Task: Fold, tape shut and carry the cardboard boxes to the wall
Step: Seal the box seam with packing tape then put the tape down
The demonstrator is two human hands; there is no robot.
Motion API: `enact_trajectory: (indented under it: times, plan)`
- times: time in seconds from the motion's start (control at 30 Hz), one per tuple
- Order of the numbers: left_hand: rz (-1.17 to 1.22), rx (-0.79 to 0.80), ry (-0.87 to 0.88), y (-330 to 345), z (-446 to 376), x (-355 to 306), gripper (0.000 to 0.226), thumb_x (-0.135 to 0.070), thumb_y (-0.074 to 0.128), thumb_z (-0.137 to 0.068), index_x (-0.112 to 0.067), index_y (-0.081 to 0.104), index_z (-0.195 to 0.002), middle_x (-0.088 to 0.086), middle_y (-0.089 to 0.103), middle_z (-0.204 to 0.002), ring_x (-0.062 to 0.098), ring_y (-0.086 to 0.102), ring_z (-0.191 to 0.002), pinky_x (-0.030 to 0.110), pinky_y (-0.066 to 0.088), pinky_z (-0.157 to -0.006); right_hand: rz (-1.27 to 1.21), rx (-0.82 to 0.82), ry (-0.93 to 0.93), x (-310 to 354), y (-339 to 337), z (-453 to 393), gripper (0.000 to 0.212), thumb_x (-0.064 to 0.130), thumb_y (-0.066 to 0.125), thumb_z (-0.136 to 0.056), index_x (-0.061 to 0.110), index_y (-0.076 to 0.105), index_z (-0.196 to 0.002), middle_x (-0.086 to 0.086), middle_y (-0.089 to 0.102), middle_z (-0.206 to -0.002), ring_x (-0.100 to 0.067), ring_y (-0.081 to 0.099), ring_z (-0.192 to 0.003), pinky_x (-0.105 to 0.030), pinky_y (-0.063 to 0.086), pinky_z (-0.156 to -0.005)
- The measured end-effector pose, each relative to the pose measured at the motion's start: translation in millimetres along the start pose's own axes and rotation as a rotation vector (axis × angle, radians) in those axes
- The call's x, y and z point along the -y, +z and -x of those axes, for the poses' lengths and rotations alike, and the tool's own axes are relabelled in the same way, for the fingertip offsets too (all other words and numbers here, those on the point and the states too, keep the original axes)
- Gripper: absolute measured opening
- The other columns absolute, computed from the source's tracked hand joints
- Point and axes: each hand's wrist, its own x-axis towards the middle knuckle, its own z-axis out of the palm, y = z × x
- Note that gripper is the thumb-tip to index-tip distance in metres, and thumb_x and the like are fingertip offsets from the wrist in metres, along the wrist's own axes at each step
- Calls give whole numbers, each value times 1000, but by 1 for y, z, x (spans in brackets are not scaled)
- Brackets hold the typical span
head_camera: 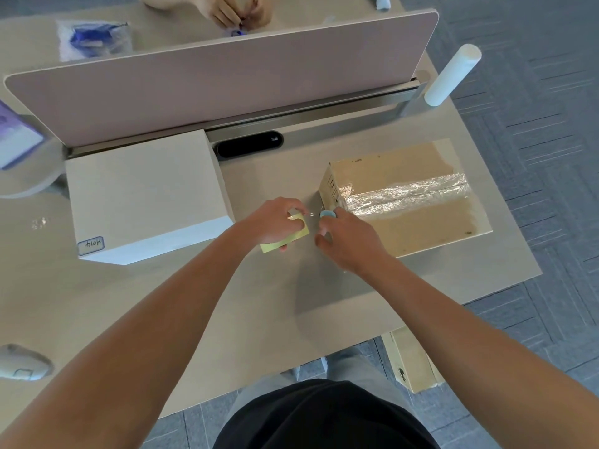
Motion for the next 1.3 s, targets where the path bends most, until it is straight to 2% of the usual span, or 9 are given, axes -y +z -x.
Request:
enact_trajectory:
  times: [0.2,0.3,0.47,0.63,0.77,0.9,1.03,1.17,1.3]
  plan:
    - [-30,10,10,-1,-1,-2,33,-18,60,-96,-32,67,-125,4,61,-122,24,75,-60,38,64,-58,72,60,-30,7,-4,-6,22,35,58,-97,19,66,-109,-7,58,-118,-31,61,-109,-40,54,-84]
    - [-50,7,6,-2,-1,-3,33,-18,59,-95,-32,68,-124,4,60,-122,26,76,-62,39,64,-60,133,76,-44,4,-2,-5,23,35,58,-98,16,68,-106,-9,58,-112,-32,60,-108,-37,48,-81]
    - [-68,19,6,-3,-2,-2,32,-17,59,-96,-32,68,-123,6,57,-124,29,76,-65,43,65,-64,165,111,-54,2,-7,0,22,34,53,-99,18,57,-85,-8,56,-101,-32,61,-97,-33,40,-72]
    - [-35,5,-1,-4,-4,0,30,-17,59,-94,-33,69,-118,6,59,-120,25,74,-56,36,62,-56,146,210,-40,-11,-11,6,31,42,53,-101,20,61,-82,-1,55,-89,-30,65,-94,-34,43,-71]
    - [-50,19,9,-4,-6,2,35,-17,58,-95,-34,68,-123,3,59,-125,23,73,-53,36,63,-60,-97,-17,22,-25,-10,11,22,45,57,-100,25,63,-92,2,49,-96,-24,58,-88,-35,43,-72]
    - [-48,27,0,-2,-6,4,36,-18,56,-95,-34,66,-126,3,58,-128,24,74,-55,37,63,-65,-222,-262,238,-38,-12,0,23,44,63,-95,24,64,-106,4,45,-106,-26,58,-92,-36,44,-74]
    - [-17,27,-13,0,-6,7,35,-20,57,-95,-33,66,-126,4,56,-133,26,75,-59,34,62,-60,-233,-298,350,-46,-14,-20,40,50,75,-87,22,56,-109,3,43,-112,-26,57,-97,-34,40,-78]
    - [-15,24,-26,0,-5,5,34,-19,58,-96,-34,66,-125,3,55,-132,25,75,-59,37,64,-62,-131,-279,341,-45,-13,-37,56,62,80,-75,23,52,-104,0,49,-113,-24,53,-98,-40,43,-88]
    - [-13,37,-17,2,-6,1,35,-20,58,-96,-31,65,-128,3,59,-129,23,75,-58,35,62,-62,-43,-282,339,-43,-6,-45,62,61,82,-71,18,54,-107,-7,52,-118,-30,55,-103,-44,49,-89]
